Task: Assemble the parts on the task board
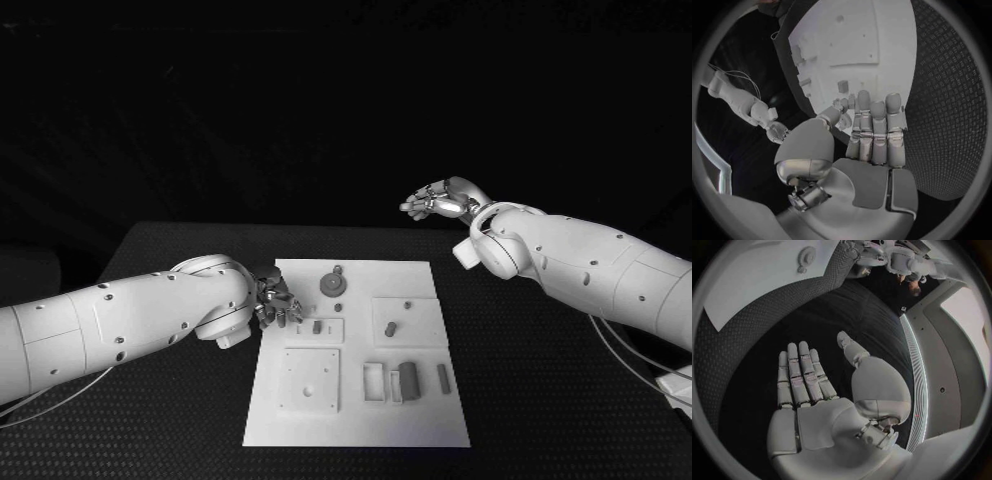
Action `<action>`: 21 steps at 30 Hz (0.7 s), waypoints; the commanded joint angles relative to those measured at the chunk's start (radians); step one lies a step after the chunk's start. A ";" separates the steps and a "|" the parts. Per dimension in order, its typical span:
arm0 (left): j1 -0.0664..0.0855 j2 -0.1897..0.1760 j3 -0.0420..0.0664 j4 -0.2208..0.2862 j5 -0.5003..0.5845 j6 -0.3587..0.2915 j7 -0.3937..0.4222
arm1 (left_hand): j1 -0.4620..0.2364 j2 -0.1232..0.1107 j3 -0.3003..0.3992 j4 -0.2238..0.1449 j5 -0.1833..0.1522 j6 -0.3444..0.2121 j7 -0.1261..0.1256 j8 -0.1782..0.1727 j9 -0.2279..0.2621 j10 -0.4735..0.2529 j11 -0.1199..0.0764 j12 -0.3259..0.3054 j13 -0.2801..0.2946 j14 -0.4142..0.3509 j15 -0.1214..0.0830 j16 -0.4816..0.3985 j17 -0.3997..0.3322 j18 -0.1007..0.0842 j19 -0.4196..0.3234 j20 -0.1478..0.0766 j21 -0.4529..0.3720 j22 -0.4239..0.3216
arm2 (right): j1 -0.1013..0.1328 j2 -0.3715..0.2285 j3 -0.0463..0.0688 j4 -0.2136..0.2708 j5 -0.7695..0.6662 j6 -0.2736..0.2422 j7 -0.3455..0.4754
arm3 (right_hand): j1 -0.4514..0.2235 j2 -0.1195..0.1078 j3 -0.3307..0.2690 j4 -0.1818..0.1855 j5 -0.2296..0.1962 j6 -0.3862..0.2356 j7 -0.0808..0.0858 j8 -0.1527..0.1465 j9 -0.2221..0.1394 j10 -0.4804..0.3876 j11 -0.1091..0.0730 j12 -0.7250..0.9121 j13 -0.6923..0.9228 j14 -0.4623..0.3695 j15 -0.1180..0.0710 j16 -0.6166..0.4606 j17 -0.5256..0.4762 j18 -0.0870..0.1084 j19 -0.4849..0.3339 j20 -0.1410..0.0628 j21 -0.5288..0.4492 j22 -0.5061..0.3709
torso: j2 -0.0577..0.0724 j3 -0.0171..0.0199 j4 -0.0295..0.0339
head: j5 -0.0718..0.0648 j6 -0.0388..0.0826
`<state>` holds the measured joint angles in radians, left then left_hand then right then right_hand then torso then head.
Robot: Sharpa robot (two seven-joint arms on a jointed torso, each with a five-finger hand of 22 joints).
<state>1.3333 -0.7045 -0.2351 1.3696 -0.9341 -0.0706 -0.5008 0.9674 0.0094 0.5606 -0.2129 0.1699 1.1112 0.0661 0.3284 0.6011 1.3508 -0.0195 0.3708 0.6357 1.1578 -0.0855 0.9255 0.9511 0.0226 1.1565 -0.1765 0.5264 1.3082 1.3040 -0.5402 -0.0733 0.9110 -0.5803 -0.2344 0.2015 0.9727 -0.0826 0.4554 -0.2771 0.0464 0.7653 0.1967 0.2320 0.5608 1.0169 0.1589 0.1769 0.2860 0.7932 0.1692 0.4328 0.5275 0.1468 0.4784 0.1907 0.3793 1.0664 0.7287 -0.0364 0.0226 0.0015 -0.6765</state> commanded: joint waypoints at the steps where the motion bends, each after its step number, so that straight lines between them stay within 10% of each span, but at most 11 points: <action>1: -0.001 0.000 -0.004 0.009 -0.023 -0.017 -0.010 | 0.012 0.003 0.001 -0.003 0.005 0.007 -0.001 0.005 0.024 0.019 -0.012 0.005 0.002 0.005 0.001 0.004 -0.001 0.038 0.004 -0.003 0.004 0.025 | 0.000 -0.001 0.001 0.002 0.002 0.013 0.001 | -0.008 -0.003 -0.004 0.000 0.001 -0.009 0.011 0.004 -0.001 0.004 0.000 -0.001 -0.002 -0.002 0.008 -0.004 0.001 -0.014 -0.007 0.002 -0.005 0.001 | 0.000 -0.0005 -0.0001 | -0.001 0.001; 21: -0.025 0.009 -0.005 0.016 -0.099 -0.057 -0.026 | 0.008 0.003 0.000 -0.003 0.005 0.010 -0.002 0.006 0.026 0.024 -0.014 0.007 0.006 0.008 -0.002 0.012 -0.002 0.037 0.006 -0.006 0.012 0.025 | 0.000 -0.005 0.001 0.005 0.002 0.011 0.002 | -0.008 -0.003 -0.003 0.000 0.001 -0.010 0.011 0.004 -0.002 0.004 0.000 -0.001 -0.004 -0.002 0.008 -0.005 0.002 -0.014 -0.007 0.002 -0.005 0.002 | 0.000 0.0000 -0.0018 | -0.001 -0.004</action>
<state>1.3100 -0.6979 -0.2398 1.3836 -0.9930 -0.1055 -0.5219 0.9674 0.0094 0.5576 -0.2127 0.1715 1.1145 0.0624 0.3285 0.6011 1.3513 -0.0200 0.3708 0.6404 1.1580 -0.0854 0.9339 0.9503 0.0221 1.1617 -0.1782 0.5342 1.3082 1.3040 -0.5445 -0.0733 0.9148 -0.5802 -0.2333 0.2004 0.9727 -0.0827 0.4555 -0.2772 0.0465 0.7631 0.1989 0.2319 0.5603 1.0169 0.1589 0.1769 0.2829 0.7932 0.1692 0.4329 0.5284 0.1467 0.4784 0.1907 0.3793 1.0672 0.7289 -0.0364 0.0213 0.0002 -0.6794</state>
